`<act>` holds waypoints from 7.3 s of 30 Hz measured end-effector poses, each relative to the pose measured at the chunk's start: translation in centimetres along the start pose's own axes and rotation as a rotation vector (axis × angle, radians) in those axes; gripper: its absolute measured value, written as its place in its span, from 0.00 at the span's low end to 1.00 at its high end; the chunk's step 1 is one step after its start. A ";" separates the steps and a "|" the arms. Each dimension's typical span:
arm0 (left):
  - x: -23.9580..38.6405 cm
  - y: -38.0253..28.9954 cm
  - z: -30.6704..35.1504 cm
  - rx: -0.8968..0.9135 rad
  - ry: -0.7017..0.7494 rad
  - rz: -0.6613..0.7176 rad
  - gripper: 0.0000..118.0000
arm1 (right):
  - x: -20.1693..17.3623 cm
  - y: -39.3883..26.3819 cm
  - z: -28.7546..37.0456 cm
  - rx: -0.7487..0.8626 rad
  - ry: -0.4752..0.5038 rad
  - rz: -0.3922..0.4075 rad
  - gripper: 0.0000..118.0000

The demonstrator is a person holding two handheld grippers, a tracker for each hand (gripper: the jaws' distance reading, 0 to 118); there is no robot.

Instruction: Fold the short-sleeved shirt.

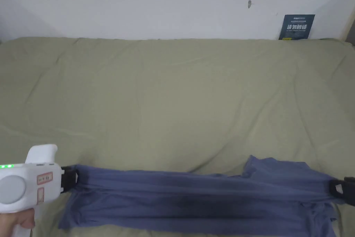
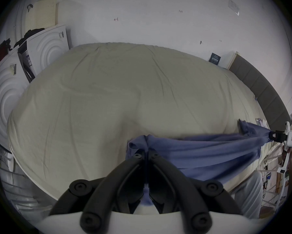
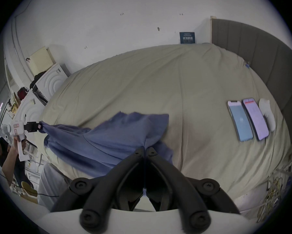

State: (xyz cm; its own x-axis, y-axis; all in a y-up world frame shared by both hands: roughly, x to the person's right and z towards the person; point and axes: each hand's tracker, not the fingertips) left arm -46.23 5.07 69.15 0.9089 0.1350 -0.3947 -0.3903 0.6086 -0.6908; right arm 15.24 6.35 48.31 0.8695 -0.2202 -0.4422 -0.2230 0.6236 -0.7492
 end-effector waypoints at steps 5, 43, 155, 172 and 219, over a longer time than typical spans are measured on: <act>-0.8 -3.6 -0.7 -0.044 -0.002 0.021 0.00 | 0.8 -3.3 -1.1 -0.074 -0.007 -0.025 0.01; -10.0 -2.0 -0.7 -0.113 -0.439 0.387 1.00 | -14.7 -4.9 1.6 0.123 -0.071 0.010 0.01; -3.8 -1.6 1.3 -0.113 -0.259 0.322 0.01 | -15.7 -6.8 0.6 0.092 0.048 -0.045 0.01; -2.9 -3.4 -9.7 -0.251 -0.768 0.449 0.99 | -16.5 -6.8 0.4 0.058 0.021 -0.048 0.01; 24.6 0.5 -6.3 -0.276 -0.104 -0.191 0.97 | -8.8 -8.9 3.7 0.156 0.048 -0.220 0.01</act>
State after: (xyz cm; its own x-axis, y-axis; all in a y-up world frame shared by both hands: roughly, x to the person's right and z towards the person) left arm -25.00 3.76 55.23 0.9740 0.1260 -0.1885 -0.2237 0.3985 -0.8894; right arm 11.22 5.49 60.73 0.8666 -0.3966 -0.3028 0.0430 0.6639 -0.7466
